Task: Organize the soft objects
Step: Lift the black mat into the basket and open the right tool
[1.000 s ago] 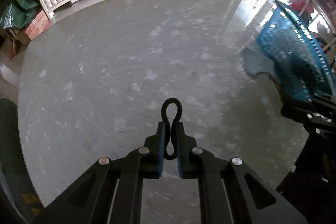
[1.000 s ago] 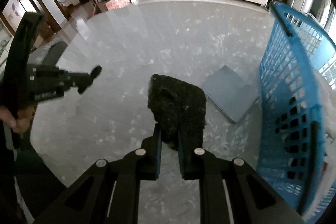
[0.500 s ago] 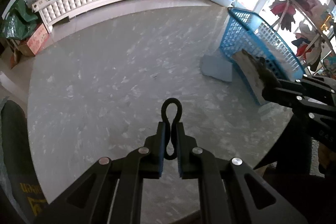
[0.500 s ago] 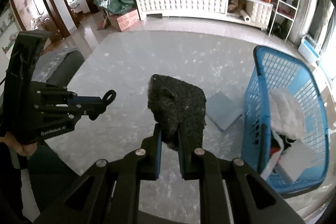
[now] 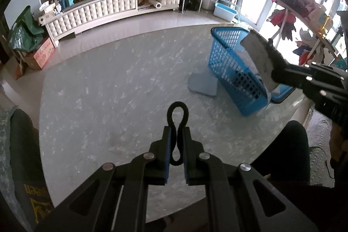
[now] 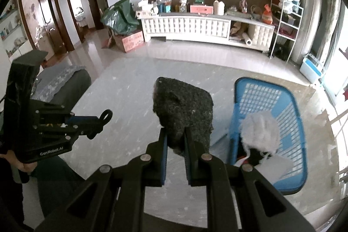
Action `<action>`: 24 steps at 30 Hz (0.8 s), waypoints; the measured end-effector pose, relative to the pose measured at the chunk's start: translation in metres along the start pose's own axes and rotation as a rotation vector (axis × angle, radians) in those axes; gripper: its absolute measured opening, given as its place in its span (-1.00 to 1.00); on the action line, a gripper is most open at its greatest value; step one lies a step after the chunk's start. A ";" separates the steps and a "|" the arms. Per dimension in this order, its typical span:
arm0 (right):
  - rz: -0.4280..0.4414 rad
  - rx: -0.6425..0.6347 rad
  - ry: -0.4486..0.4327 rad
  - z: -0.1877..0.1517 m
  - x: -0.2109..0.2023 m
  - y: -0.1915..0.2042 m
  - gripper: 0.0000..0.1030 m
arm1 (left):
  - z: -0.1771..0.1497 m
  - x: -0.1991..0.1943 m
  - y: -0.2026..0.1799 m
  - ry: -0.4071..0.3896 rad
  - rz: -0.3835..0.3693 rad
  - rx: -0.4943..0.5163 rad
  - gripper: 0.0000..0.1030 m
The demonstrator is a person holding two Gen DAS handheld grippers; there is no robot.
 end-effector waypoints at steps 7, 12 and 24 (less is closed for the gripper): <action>-0.071 -0.014 -0.031 0.000 -0.011 -0.031 -0.76 | 0.008 0.000 -0.013 -0.025 -0.012 -0.005 -0.84; -0.132 0.000 -0.034 -0.003 -0.015 -0.052 -0.76 | 0.011 0.010 -0.019 -0.024 -0.031 -0.012 -0.84; -0.247 0.062 0.018 -0.013 0.011 -0.098 -0.76 | 0.017 0.037 -0.035 0.005 -0.048 -0.003 -0.84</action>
Point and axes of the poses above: each gripper's, at about its wrist camera, not at the fingertips, and x roughly the way its jaws point, y to its left, z to its top, the point moved 2 cm from there along x, roughly the way its jaws point, and after that the axes turned 10 degrees about -y, right-handed, at the moved point
